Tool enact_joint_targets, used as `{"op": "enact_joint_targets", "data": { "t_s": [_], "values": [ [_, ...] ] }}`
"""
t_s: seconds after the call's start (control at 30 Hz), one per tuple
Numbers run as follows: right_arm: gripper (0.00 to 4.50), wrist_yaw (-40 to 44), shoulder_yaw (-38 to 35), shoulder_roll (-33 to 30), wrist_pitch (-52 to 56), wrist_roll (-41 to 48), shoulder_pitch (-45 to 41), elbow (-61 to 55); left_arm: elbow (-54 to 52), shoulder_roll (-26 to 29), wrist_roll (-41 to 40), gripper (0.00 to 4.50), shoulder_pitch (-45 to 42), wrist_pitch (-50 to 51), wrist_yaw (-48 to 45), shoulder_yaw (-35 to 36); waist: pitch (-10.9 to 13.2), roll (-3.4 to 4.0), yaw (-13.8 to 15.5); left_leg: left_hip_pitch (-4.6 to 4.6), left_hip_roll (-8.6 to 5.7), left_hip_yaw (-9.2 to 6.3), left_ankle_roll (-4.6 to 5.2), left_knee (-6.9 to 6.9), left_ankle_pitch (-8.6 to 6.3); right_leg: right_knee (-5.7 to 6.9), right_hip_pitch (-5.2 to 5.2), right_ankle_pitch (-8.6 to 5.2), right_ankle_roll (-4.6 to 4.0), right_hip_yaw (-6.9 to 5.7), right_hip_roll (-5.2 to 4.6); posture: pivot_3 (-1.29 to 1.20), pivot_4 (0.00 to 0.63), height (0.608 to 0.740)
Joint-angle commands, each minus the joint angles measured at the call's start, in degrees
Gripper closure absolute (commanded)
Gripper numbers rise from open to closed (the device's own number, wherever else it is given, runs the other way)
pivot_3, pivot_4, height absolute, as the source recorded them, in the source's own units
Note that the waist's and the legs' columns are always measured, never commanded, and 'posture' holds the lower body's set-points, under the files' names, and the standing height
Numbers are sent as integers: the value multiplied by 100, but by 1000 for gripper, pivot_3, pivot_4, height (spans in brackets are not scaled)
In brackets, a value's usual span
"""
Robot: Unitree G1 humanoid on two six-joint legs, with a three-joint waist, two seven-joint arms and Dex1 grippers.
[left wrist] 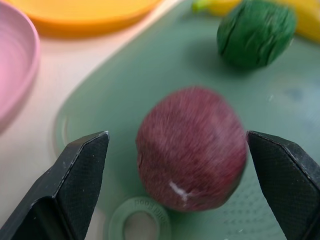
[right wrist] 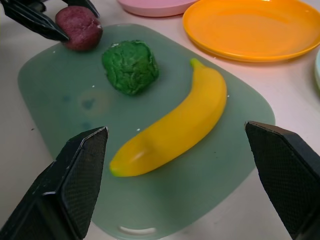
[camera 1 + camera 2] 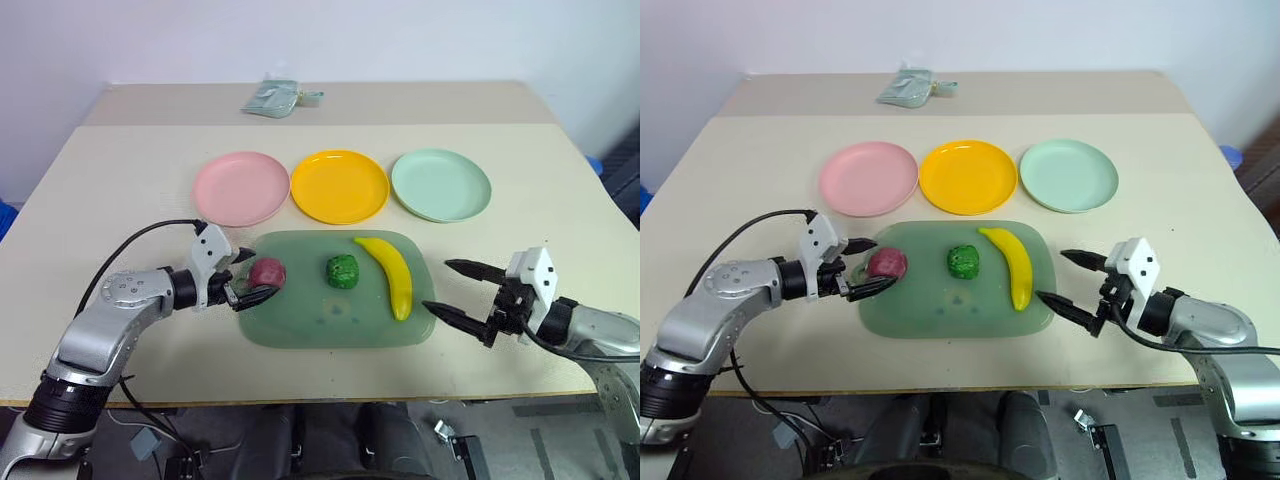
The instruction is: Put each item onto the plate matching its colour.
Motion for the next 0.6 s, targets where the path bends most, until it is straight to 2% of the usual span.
{"op": "enact_joint_targets", "data": {
  "t_s": [0.03,0.1,0.13,0.27,0.47,0.6],
  "values": [
    [0,-270,40,52,154,140,-67,-439,18,-67,67,1369,-56,-199,-72,47,0,-1,6,0,0,0,0,0,0,0,0,0,0,0,-1,0,150,740],
    [0,-399,59,83,246,167,-117,-517,23,-111,44,2222,-9,-246,-65,126,0,-1,14,0,-1,-1,1,2,0,0,2,0,0,0,-3,0,150,740],
    [0,-450,64,87,288,190,-149,-544,24,-151,26,2346,-2,-239,8,195,0,-1,15,0,-2,-1,1,3,0,0,2,0,0,0,-4,0,150,740],
    [0,-583,100,60,440,312,-350,-607,355,-528,180,2346,-380,-341,749,578,1,-2,17,0,-2,-2,1,4,0,0,3,0,0,0,-5,0,150,740],
    [0,-673,491,132,497,245,-913,-477,2390,-1454,829,2346,-2291,-8,2781,947,2,-8,118,-8,-3,-14,14,47,-7,22,10,1,3,-9,3,0,150,740],
    [0,-752,744,235,463,162,-1177,-372,3685,-1712,1143,2346,-3050,-239,3128,909,3,-10,139,-13,-6,-7,30,61,-17,28,10,0,7,-9,3,0,150,740]
  ]
}}
